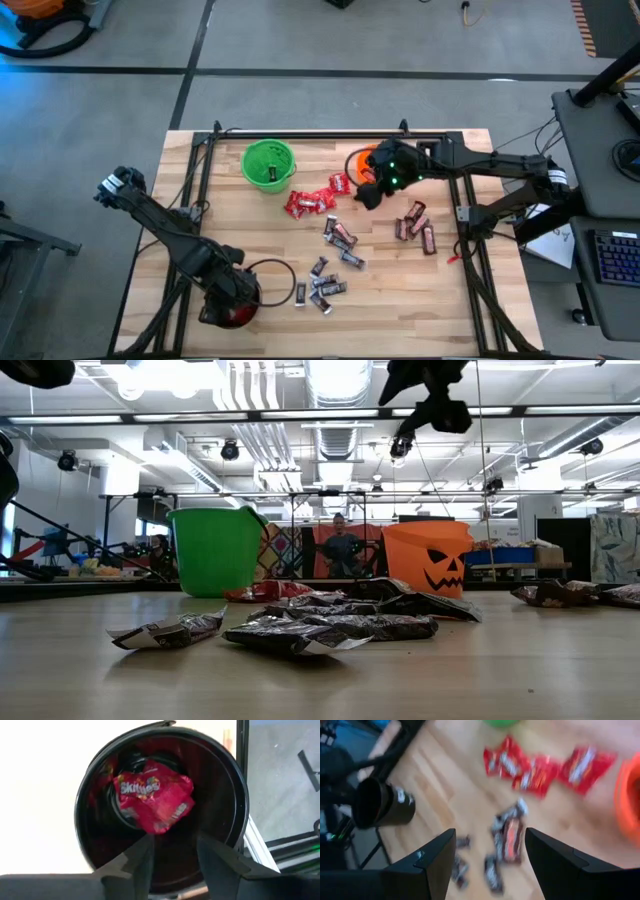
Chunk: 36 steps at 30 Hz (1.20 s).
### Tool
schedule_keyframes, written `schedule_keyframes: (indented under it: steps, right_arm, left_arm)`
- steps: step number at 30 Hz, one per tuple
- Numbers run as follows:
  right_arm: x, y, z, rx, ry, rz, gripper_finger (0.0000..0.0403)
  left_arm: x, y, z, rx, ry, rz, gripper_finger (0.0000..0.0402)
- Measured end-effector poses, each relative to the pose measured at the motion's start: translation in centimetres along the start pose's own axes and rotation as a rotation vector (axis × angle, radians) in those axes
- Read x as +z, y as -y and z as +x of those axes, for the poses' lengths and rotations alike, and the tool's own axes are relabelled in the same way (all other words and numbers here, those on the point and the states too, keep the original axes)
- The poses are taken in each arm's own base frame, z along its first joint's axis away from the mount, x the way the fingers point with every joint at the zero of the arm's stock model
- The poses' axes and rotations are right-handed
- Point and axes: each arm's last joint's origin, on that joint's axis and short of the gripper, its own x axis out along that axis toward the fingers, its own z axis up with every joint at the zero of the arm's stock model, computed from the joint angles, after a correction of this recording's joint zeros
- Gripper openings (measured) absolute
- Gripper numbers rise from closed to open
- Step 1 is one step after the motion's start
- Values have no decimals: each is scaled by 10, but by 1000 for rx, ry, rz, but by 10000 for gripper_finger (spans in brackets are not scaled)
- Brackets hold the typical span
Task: Sort candy
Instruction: Put the brown chocolate into the orange bucket
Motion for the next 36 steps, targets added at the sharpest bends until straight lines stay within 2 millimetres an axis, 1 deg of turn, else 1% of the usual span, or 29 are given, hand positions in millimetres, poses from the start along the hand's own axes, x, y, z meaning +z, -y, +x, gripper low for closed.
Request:
schedule_keyframes:
  steps: [2, 5, 10, 13, 16, 20, 24, 27, 31, 36]
  right_arm:
    - [-8, -1, 1, -24, -56, 76, 231]
    - [-22, -2, 1, -54, -165, 175, 231]
    - [-43, -7, 0, -118, -290, 212, 231]
    - [-51, -12, 6, -135, -317, 197, 231]
    - [-57, -18, 25, -154, -330, 131, 231]
    - [-58, -21, 58, -170, -350, 72, 231]
    - [-56, -18, 98, -223, -343, 54, 231]
    - [-54, -16, 123, -285, -319, 30, 231]
    - [-53, -13, 152, -344, -319, -24, 231]
    - [-52, -11, 179, -399, -323, -74, 231]
  left_arm:
    - [-1, 1, -6, 7, -11, 11, 149]
    - [-4, 1, -14, 14, -24, 39, 152]
    - [-11, -1, -28, 25, -8, 57, 141]
    - [-18, -4, -40, 26, 47, 60, 132]
    - [-28, -10, -56, 61, 144, 39, 124]
    - [-42, -23, -80, 132, 323, -31, 115]
    - [-52, -34, -105, 172, 558, -115, 107]
    - [-60, -40, -122, 211, 744, -163, 100]
    - [-71, -47, -142, 259, 951, -226, 92]
    - [-83, -53, -159, 314, 1124, -281, 86]
